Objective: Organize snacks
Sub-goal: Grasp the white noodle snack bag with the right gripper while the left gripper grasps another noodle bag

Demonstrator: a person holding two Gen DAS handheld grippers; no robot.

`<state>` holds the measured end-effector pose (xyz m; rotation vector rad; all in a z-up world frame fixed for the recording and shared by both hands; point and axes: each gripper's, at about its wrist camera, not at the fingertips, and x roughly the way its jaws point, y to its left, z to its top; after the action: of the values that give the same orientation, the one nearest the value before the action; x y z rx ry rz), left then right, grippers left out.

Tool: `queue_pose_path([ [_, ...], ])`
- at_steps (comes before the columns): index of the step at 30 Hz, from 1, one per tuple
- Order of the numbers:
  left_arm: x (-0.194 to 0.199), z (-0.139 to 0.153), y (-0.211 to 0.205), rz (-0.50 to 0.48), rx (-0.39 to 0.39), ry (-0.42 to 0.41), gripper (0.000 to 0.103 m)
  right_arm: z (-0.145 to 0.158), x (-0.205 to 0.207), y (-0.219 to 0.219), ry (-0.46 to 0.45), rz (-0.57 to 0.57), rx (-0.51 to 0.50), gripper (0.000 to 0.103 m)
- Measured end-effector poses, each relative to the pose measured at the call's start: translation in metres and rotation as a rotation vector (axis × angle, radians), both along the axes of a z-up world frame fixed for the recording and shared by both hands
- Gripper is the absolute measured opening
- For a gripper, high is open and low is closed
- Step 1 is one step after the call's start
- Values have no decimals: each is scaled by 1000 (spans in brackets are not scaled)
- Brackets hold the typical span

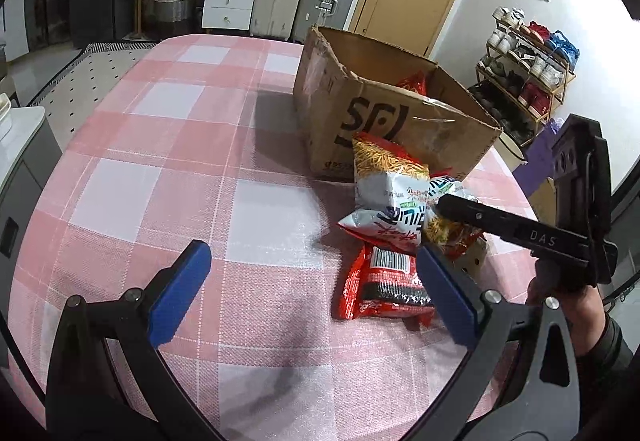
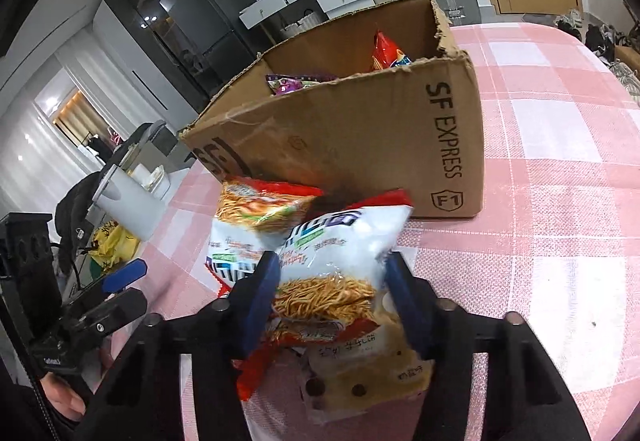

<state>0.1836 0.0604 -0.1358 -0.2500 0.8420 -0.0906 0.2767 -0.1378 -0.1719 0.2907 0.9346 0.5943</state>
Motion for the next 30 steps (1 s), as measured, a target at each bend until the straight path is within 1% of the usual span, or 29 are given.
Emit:
queue_pose_path([
  [2,1,-1,1,1,-2,5,102,-2,1,-1,3,12,10,43],
  [4,3,-4,1,2,-6,14,102,-2,-1,1,-16,26,-1,38],
  [6,5,-6,-1,-1,-9,23,102,0,-6,5,-39,37,-28,37],
  [9,5,-8,-3,-5,-7,29,102,2,-9,5,-49,35,-31,36],
  [15,6,-10,-2,-4,6,31,102,6,-18,-8,-53,20,6,33],
  [23,6,-12,-4,-10,10,36,102,10,-27,-19,-55,12,30,32],
  [30,9,-8,-12,-28,35,40,102,15,-39,-37,-65,-11,83,30],
])
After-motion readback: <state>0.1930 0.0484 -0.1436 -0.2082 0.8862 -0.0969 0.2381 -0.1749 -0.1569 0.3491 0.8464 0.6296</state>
